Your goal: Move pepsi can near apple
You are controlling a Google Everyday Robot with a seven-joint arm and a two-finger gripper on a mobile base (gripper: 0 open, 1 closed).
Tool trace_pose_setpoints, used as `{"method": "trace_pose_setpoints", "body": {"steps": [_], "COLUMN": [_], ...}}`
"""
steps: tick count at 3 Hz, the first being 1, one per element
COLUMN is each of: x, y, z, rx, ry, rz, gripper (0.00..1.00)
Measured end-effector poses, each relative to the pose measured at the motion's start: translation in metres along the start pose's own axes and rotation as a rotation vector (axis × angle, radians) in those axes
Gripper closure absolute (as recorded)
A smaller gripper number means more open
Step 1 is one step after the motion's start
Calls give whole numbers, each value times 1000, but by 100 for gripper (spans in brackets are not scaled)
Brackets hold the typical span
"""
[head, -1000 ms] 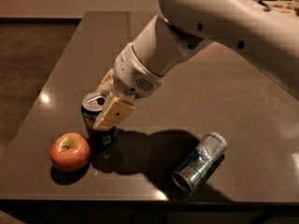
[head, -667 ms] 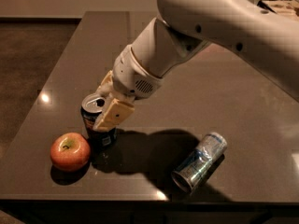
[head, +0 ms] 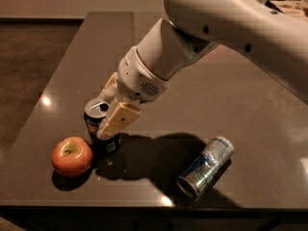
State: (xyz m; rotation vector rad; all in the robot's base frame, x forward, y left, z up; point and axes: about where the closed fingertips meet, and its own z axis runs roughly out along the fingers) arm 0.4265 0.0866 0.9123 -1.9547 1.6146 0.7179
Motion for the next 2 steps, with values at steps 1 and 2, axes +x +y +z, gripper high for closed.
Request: {"method": "trace_pose_setpoints", "body": {"steps": [1,2], "x": [-1,-2], "y": [1,1], "z": [0,0], "rx": [0,0], "ry": [2,2], "rz": [-3,-3], "gripper": [0,0]}}
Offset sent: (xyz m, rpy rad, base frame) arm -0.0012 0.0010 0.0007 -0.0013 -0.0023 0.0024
